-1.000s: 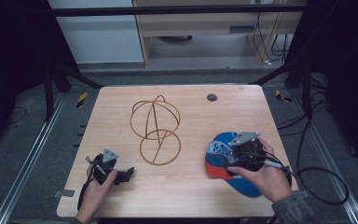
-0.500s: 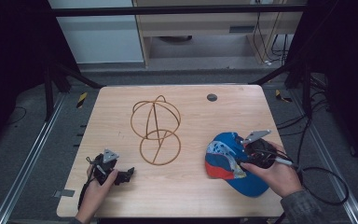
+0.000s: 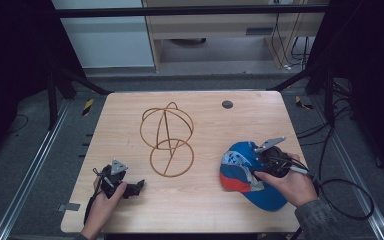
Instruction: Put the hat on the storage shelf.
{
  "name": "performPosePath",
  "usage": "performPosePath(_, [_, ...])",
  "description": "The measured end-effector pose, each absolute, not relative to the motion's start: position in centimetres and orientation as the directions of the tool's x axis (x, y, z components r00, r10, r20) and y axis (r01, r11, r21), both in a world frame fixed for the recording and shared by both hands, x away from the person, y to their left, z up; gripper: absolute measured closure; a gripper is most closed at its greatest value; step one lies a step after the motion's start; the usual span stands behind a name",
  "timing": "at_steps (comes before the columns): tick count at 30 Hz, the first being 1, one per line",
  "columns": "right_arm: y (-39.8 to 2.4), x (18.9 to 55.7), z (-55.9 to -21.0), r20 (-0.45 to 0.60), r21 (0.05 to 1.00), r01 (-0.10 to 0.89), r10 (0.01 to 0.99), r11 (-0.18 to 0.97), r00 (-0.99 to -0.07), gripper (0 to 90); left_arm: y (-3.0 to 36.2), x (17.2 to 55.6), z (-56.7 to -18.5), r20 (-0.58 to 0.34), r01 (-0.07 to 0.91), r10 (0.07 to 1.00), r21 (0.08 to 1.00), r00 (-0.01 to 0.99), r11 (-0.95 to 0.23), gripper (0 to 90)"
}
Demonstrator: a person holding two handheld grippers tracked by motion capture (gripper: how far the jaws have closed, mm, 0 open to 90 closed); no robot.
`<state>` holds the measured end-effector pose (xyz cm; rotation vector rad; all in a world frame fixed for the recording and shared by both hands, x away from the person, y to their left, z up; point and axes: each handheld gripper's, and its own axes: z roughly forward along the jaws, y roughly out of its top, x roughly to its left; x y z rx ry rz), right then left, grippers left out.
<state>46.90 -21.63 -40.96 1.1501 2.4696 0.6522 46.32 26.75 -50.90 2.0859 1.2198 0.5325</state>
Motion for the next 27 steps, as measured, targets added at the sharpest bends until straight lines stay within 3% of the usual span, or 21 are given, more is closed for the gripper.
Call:
performPosePath(4, [-21.4, 47.0, -41.3, -0.093, 0.531, 0.634, 0.782, 0.562, -0.616, 33.1, 26.7, 46.3, -50.9, 0.019, 0.609, 0.875, 0.711, 0.484, -0.353, 0.0])
performPosePath(10, [-21.0, 47.4, -41.8, -0.11, 0.507, 0.643, 0.783, 0.575, -0.613, 37.8, 26.7, 46.3, -50.9, 0.019, 0.608, 0.874, 0.711, 0.486, -0.354, 0.0])
performPosePath(16, [-20.8, 47.9, -42.3, -0.119, 0.484, 0.649, 0.778, 0.588, -0.617, 53.4, 26.7, 46.3, -50.9, 0.018, 0.607, 0.874, 0.712, 0.486, -0.353, 0.0])
performPosePath(17, [-20.7, 48.0, -42.5, -0.118, 0.473, 0.645, 0.769, 0.6, -0.629, 63.3, 26.7, 46.3, -50.9, 0.017, 0.607, 0.874, 0.712, 0.486, -0.352, 0.0])
performPosePath(19, [-20.7, 48.1, -42.6, -0.124, 0.468, 0.644, 0.766, 0.606, -0.631, 71.5, 26.7, 46.3, -50.9, 0.018, 0.607, 0.874, 0.712, 0.486, -0.353, 0.0])
performPosePath(20, [-20.7, 48.1, -42.6, -0.124, 0.468, 0.644, 0.766, 0.606, -0.631, 71.5, 26.7, 46.3, -50.9, 0.018, 0.607, 0.874, 0.712, 0.486, -0.353, 0.0])
performPosePath(23, [-21.2, 48.2, -42.5, -0.115, 0.469, 0.645, 0.765, 0.604, -0.633, 86.2, 26.7, 46.3, -50.9, 0.018, 0.607, 0.874, 0.712, 0.486, -0.352, 0.0])
performPosePath(27, [-21.8, 48.2, -42.0, -0.095, 0.482, 0.644, 0.766, 0.594, -0.635, 89.6, 26.7, 46.3, -50.9, 0.017, 0.607, 0.874, 0.712, 0.486, -0.352, 0.0])
